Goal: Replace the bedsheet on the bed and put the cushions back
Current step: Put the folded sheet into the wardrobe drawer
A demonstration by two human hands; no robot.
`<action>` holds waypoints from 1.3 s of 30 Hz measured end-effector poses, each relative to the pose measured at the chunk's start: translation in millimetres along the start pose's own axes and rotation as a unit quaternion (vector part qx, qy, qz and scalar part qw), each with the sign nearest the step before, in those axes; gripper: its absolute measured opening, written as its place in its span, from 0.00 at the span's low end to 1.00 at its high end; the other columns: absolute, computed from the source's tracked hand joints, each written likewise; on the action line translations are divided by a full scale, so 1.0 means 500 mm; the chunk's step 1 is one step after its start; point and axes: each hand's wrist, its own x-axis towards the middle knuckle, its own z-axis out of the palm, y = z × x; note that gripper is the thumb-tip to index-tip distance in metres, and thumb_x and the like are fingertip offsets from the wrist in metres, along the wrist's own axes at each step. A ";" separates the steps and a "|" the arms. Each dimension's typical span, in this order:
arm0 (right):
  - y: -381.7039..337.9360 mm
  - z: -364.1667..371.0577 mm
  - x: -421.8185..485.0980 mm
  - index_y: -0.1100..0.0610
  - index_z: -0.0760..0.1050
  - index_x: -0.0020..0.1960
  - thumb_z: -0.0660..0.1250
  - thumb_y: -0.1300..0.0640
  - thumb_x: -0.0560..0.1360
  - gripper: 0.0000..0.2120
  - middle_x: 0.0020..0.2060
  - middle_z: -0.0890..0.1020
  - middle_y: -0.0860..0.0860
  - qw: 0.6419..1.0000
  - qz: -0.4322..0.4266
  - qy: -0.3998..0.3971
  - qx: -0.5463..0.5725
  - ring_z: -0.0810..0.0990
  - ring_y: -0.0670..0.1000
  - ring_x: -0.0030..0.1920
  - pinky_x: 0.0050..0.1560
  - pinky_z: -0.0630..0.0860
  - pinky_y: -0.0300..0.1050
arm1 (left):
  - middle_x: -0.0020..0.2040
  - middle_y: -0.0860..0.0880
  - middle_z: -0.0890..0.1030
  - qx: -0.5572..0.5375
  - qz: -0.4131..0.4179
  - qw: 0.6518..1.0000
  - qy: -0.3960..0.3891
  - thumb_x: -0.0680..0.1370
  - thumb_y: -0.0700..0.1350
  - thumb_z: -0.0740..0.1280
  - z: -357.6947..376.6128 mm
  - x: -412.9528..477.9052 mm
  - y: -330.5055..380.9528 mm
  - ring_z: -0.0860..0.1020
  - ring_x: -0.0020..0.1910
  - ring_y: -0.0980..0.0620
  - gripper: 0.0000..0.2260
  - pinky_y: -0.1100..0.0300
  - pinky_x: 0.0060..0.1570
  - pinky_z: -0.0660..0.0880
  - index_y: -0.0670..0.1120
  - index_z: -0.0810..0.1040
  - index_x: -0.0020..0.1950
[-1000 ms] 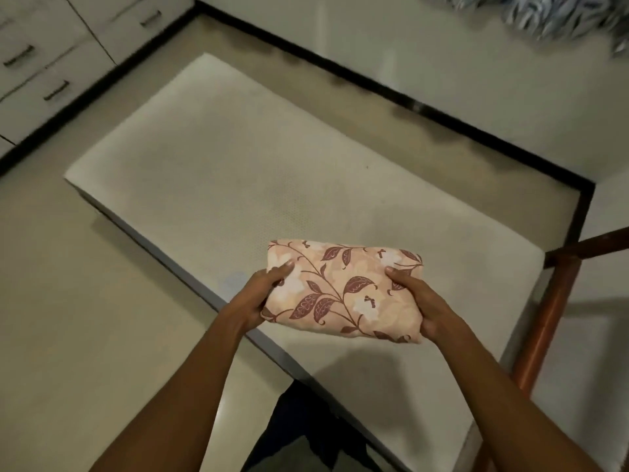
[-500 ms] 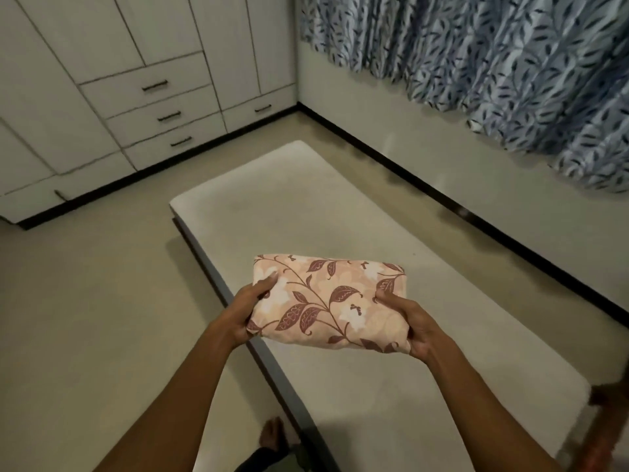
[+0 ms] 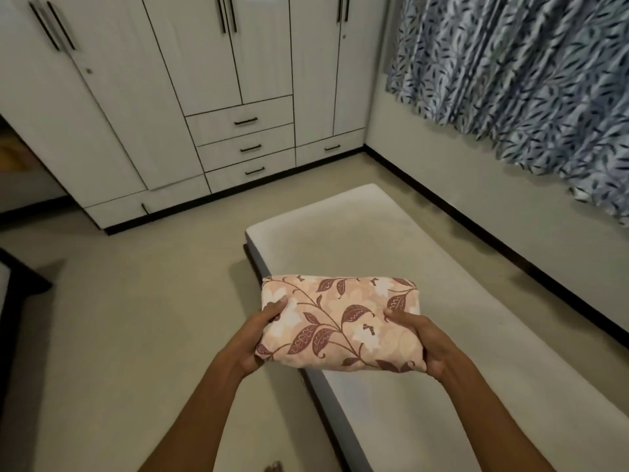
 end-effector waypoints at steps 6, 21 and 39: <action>-0.010 0.195 0.119 0.61 0.74 0.72 0.77 0.59 0.73 0.29 0.64 0.82 0.64 1.000 -0.013 -0.014 -0.002 0.81 0.68 0.63 0.66 0.73 0.74 | 0.64 0.39 0.83 -0.019 0.003 1.000 -0.006 0.81 0.53 0.68 -0.160 0.017 0.148 0.83 0.61 0.39 0.20 0.43 0.58 0.82 0.43 0.79 0.70; -0.164 0.478 0.480 0.60 0.75 0.71 0.73 0.60 0.77 0.23 0.63 0.82 0.63 0.998 -0.001 -0.035 -0.045 0.82 0.67 0.63 0.66 0.73 0.74 | 0.64 0.41 0.84 -0.021 0.021 0.999 0.033 0.79 0.53 0.72 -0.407 0.243 0.442 0.82 0.64 0.39 0.21 0.38 0.68 0.75 0.45 0.79 0.70; -0.475 0.841 1.035 0.60 0.73 0.73 0.73 0.59 0.78 0.25 0.65 0.81 0.63 0.992 0.024 -0.099 -0.069 0.81 0.66 0.65 0.69 0.72 0.71 | 0.64 0.40 0.83 -0.042 0.035 0.995 0.081 0.79 0.53 0.72 -0.654 0.613 0.939 0.81 0.64 0.38 0.22 0.35 0.68 0.74 0.44 0.79 0.71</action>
